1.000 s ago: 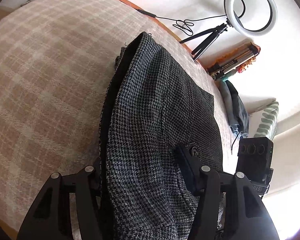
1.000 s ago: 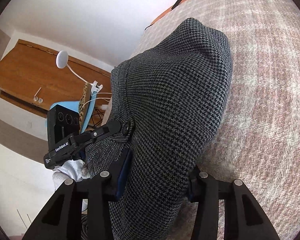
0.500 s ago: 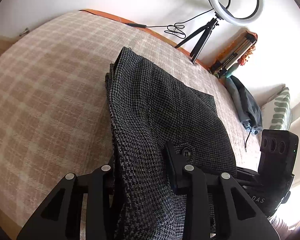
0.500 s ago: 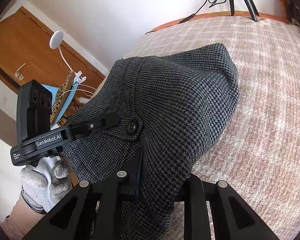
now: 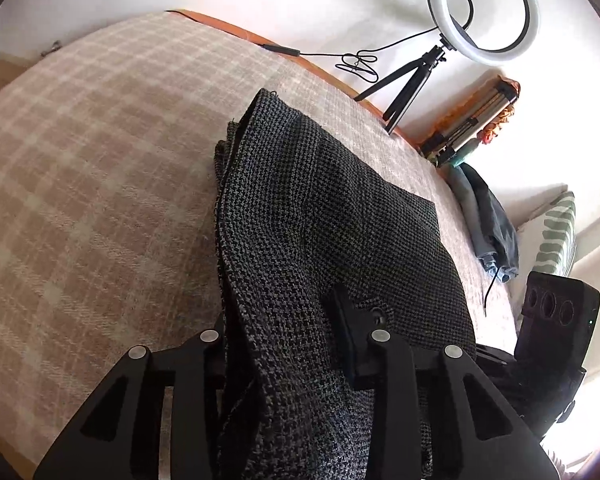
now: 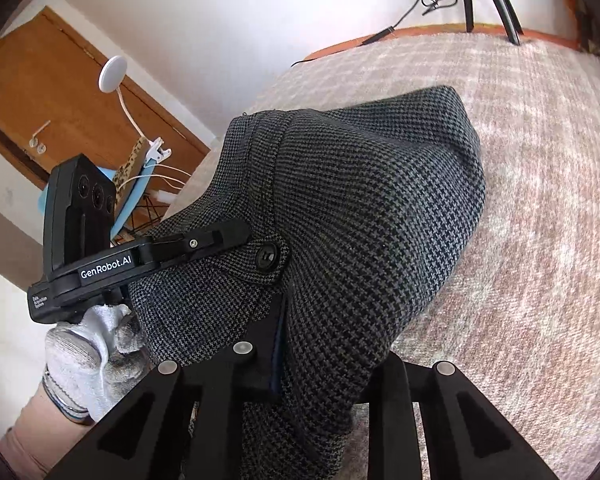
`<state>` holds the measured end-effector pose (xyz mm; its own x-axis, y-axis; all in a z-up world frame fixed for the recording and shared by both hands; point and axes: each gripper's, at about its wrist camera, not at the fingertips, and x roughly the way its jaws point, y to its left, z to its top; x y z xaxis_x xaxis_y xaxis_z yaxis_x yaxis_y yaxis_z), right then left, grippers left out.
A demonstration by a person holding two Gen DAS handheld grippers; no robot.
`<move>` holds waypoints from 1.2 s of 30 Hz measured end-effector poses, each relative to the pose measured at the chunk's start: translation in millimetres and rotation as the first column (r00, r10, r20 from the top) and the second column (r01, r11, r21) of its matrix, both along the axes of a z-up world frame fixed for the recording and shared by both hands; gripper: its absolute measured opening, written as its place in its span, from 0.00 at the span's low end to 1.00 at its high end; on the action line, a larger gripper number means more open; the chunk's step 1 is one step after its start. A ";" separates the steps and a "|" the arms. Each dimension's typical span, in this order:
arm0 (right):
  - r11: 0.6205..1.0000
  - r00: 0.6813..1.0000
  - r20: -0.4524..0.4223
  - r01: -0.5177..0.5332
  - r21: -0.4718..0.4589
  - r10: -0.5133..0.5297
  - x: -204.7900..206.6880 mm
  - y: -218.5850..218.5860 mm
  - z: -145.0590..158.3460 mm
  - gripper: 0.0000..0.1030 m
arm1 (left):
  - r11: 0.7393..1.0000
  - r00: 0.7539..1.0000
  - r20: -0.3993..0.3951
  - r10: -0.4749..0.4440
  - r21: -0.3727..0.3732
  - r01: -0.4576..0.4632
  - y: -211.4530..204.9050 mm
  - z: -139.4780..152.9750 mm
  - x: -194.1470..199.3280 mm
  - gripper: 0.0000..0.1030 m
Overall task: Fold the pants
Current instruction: 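Carry the folded trousers with both grippers toward the clothing stack by the pillow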
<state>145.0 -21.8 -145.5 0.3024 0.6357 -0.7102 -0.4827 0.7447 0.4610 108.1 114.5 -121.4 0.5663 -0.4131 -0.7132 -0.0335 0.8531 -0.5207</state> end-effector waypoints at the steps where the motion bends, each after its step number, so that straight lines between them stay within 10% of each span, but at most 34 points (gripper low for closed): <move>1: 0.999 0.999 0.039 -0.011 -0.032 0.012 -4.4 2.8 6.6 0.14 | 1.000 1.000 0.013 0.000 0.004 0.000 -1.2 3.5 -2.0 0.29; 21: 0.975 0.966 0.257 0.033 -0.220 0.026 -38.5 -68.0 93.7 0.11 | 0.989 0.982 0.129 -0.140 -0.021 0.144 -81.5 43.3 6.2 0.25; 36: 0.932 0.904 0.414 0.235 -0.276 -0.105 -10.1 -193.6 167.2 0.11 | 0.946 0.905 0.288 -0.312 0.011 0.323 -212.6 107.8 82.0 0.24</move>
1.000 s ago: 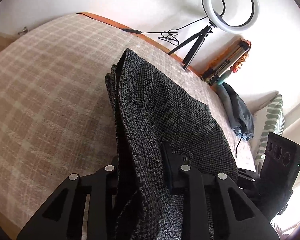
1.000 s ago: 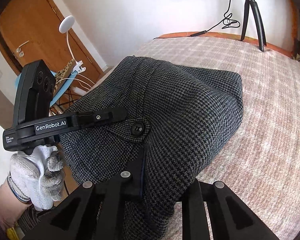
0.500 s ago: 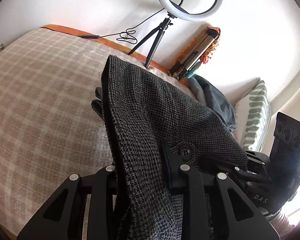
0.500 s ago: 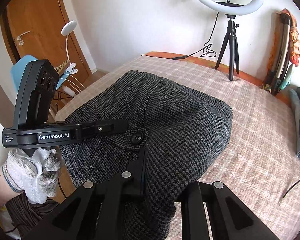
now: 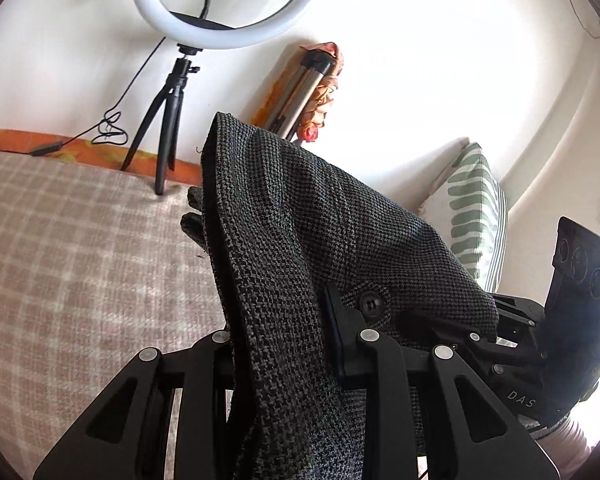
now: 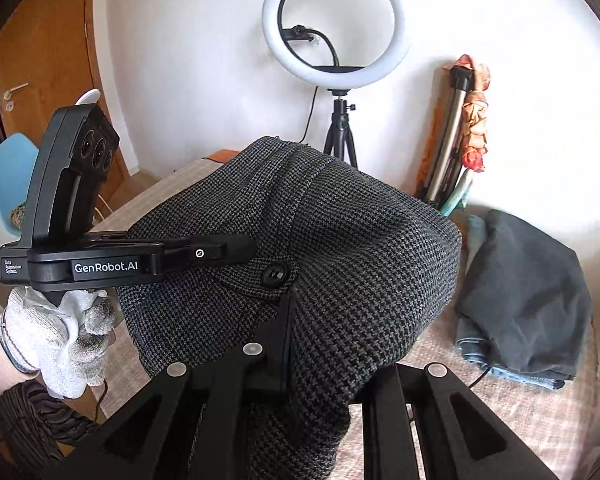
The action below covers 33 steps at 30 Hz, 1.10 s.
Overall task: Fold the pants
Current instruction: 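Carry the folded trousers with both grippers toward the clothing stack by the pillow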
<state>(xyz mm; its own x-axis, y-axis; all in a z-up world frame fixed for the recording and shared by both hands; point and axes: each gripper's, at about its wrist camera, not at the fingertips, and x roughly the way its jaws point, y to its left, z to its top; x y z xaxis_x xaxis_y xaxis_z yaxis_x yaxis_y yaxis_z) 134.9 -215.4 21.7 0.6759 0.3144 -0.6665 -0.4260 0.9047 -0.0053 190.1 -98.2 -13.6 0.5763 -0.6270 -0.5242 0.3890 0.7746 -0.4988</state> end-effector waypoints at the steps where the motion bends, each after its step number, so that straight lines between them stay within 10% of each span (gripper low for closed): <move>1: 1.000 1.000 0.013 0.014 -0.006 -0.014 3.5 -10.4 4.6 0.11 | 1.000 1.000 0.012 -0.010 -0.003 0.010 -10.2 4.1 6.4 0.24; 18: 0.968 0.973 0.172 0.186 -0.169 -0.156 93.7 -166.8 47.5 0.11 | 0.993 0.981 0.155 -0.115 0.012 0.115 -185.0 38.4 114.9 0.24; 33: 0.980 0.982 0.083 0.178 -0.092 -0.171 171.0 -256.0 -14.2 0.11 | 0.994 0.991 0.089 -0.096 0.068 0.091 -263.5 -16.3 171.1 0.24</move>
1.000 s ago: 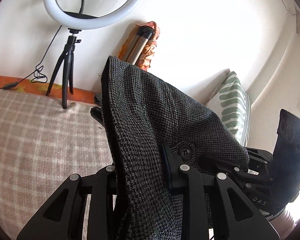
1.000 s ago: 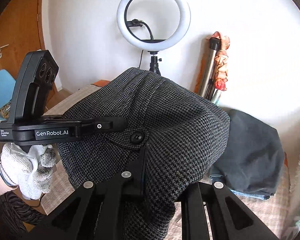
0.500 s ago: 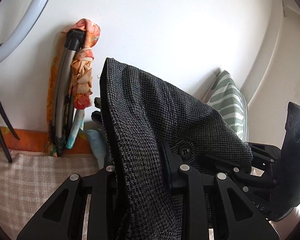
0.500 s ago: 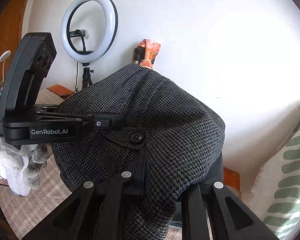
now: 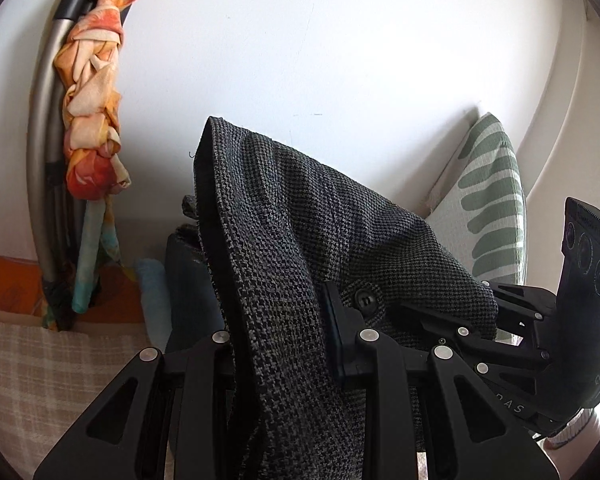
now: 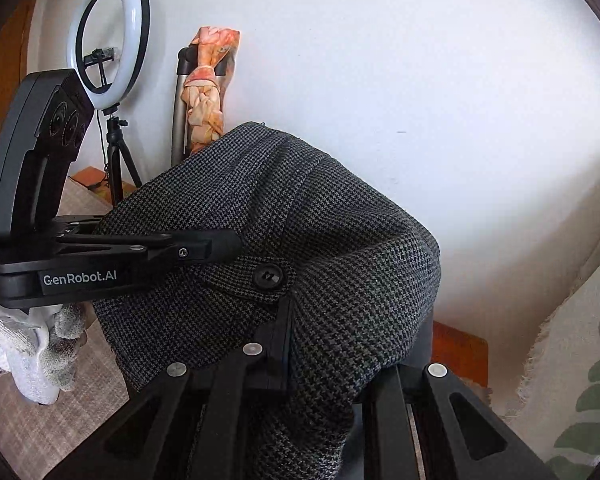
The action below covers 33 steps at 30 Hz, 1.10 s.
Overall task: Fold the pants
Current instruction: 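Carry the folded trousers with both grippers toward the clothing stack by the pillow, then lower the trousers onto the clothing stack and open both grippers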
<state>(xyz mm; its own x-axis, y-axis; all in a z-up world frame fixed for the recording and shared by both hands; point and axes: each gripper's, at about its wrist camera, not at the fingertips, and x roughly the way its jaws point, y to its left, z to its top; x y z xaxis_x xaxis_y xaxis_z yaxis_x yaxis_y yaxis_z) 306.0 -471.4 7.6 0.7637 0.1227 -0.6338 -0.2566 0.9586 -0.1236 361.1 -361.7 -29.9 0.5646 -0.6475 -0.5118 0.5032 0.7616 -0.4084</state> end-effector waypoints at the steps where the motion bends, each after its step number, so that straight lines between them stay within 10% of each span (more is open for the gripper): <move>1: 0.999 0.999 -0.032 0.001 0.035 0.000 7.4 -7.6 -8.6 0.14 | 1.000 1.000 -0.028 0.004 0.009 -0.004 -2.8 -8.5 4.6 0.24; 5: 0.985 0.987 -0.161 0.052 0.165 -0.025 22.5 -36.9 -43.2 0.28 | 0.998 0.989 -0.148 0.017 0.059 -0.009 -9.6 -35.1 14.3 0.30; 11: 0.921 0.982 -0.190 0.082 0.380 -0.009 14.9 -73.4 -46.8 0.40 | 0.989 0.995 -0.088 0.049 0.146 -0.036 -3.0 -21.0 -3.5 0.49; 20: 0.683 0.972 -0.234 0.156 0.714 0.023 26.3 -115.5 -63.9 0.61 | 0.978 0.995 0.102 -0.016 0.207 -0.006 14.8 12.7 -47.7 0.49; 29: 0.558 0.975 -0.203 0.221 0.800 -0.094 2.5 -154.3 -62.6 0.64 | 0.929 0.993 0.020 -0.117 0.357 0.102 2.1 -52.3 -45.4 0.50; 33: 0.584 0.965 -0.242 0.253 0.771 -0.099 30.1 -145.4 -62.4 0.64 | 0.935 0.992 0.015 -0.122 0.337 0.110 6.8 -49.4 -41.2 0.50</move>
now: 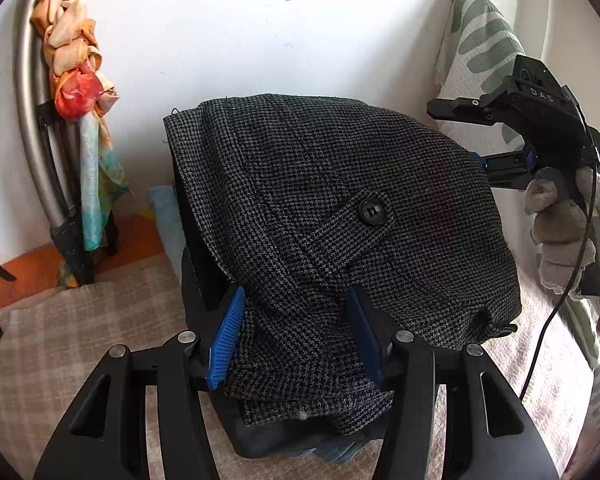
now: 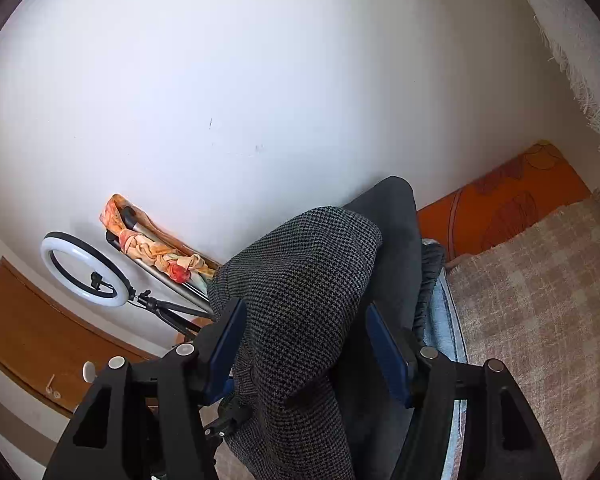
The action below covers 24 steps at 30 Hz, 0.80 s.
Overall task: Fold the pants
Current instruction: 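Lower the trousers onto the clothing stack and open both grippers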
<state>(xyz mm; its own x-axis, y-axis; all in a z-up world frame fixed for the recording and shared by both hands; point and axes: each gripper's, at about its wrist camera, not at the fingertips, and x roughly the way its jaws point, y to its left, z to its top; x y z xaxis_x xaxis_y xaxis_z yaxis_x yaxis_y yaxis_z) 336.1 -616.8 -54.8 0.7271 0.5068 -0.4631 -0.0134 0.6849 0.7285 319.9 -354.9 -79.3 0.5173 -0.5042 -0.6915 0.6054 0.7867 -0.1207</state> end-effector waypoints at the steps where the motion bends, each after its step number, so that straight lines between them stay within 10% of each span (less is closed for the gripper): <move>1: 1.000 1.000 -0.021 -0.001 0.007 0.001 8.4 1.6 -3.7 0.64 | 1.000 1.000 0.005 -0.003 0.005 0.003 -1.5 0.3 -0.4 0.50; 5: 0.995 0.998 -0.056 0.030 0.095 -0.024 32.7 -1.0 -20.5 0.63 | 1.000 1.000 0.016 -0.016 0.005 0.016 -1.0 0.2 -2.8 0.50; 8: 0.996 0.998 -0.041 0.040 0.083 -0.037 41.7 8.7 -16.0 0.34 | 1.000 1.000 0.014 -0.019 0.002 0.019 0.6 1.1 -3.1 0.50; 12: 0.970 0.996 0.091 0.022 -0.241 0.000 33.8 41.5 34.7 0.17 | 0.999 1.000 0.004 -0.027 -0.043 0.027 7.0 7.0 -1.2 0.49; 16: 0.847 0.996 0.063 0.093 -0.523 -0.070 42.3 51.2 41.5 0.15 | 0.997 0.999 -0.006 -0.033 -0.073 0.032 14.6 13.8 4.5 0.49; 24: 0.779 0.984 0.013 0.149 -0.609 -0.178 51.8 39.2 16.0 0.36 | 0.999 0.999 -0.031 -0.013 -0.047 0.012 20.3 14.6 12.2 0.52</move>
